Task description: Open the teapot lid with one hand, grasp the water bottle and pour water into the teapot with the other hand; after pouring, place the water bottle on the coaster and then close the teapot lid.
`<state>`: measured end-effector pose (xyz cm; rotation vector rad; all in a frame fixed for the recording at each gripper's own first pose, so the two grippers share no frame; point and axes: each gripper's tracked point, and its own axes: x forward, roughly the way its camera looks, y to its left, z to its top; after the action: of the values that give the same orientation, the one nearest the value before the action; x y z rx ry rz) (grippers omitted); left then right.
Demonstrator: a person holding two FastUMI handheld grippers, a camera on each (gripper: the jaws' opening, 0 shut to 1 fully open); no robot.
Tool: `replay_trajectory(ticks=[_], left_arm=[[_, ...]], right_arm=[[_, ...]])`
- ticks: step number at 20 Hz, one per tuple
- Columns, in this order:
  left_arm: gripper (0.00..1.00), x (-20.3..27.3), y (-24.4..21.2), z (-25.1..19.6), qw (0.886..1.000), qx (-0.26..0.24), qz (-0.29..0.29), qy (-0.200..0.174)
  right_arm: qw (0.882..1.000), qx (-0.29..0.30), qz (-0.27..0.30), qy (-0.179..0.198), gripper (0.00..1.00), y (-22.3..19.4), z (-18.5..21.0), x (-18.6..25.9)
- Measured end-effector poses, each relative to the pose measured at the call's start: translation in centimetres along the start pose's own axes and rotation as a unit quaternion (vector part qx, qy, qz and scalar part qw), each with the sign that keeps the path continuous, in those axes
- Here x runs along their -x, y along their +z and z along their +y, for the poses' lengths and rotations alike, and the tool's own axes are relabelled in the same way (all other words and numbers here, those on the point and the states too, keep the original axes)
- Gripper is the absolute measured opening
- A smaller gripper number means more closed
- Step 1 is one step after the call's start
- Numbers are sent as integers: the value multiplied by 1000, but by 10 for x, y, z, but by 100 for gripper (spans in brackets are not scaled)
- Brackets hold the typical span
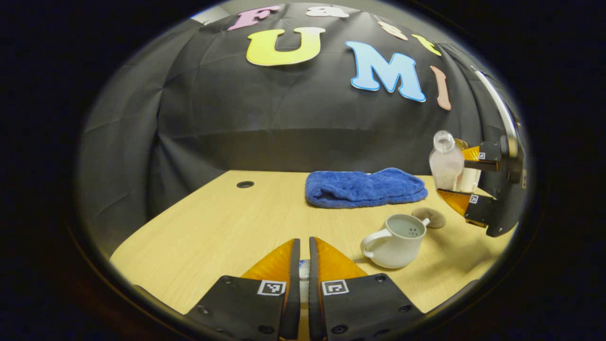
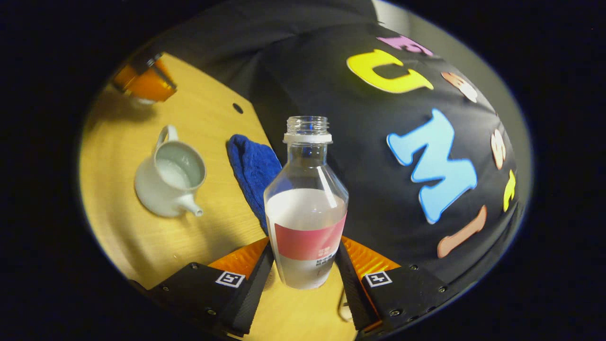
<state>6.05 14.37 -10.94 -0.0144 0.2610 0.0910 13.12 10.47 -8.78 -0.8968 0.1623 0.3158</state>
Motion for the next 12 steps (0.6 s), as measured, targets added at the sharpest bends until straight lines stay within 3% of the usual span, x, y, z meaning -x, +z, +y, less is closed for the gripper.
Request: replay_trajectory(ticks=[2,6,12], left_arm=[[14,1,0,0,1000,0,1,0],[14,1,0,0,1000,0,1,0],[14,1,1,1,1000,0,0,1]], right_arm=[[994,-105,-2,25,77,4,5,0],[962,-269,-10,53,77,9,5,-10],[918,-390,18,64,77,4,14,-12]])
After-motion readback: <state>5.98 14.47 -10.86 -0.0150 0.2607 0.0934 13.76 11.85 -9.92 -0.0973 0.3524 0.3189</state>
